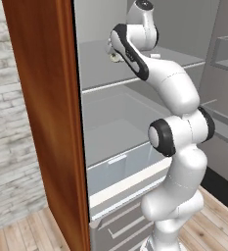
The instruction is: Retrieve the bottle and the shaker from the cabinet and place them next to the mixing bowl on the counter. Then add garlic from the fridge to the mixing bowl.
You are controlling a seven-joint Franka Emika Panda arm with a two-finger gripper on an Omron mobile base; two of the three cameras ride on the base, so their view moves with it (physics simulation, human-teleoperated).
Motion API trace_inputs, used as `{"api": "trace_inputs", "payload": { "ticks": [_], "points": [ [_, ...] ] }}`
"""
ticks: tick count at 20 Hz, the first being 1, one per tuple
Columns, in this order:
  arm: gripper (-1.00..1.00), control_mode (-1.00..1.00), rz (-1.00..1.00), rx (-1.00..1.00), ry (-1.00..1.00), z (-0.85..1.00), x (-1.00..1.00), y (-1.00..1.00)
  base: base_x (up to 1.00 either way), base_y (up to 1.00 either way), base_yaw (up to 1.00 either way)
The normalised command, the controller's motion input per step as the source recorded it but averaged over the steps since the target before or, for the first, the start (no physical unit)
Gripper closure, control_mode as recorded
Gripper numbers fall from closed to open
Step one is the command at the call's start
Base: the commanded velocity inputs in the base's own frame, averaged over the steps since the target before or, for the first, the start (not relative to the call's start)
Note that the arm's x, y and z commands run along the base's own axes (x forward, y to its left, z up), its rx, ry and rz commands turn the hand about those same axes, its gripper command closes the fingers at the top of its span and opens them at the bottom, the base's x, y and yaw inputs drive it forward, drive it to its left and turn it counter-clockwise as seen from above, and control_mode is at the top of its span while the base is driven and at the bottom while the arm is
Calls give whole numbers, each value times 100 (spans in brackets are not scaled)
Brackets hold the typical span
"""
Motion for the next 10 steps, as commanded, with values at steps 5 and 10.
{"api": "trace_inputs", "payload": {
  "ticks": [5,10],
  "points": [
    [-100,-100,0,0,0,-1,-8,0,0,0,0],
    [-100,-100,-1,0,0,-29,0,0,0,0,0]
  ]
}}
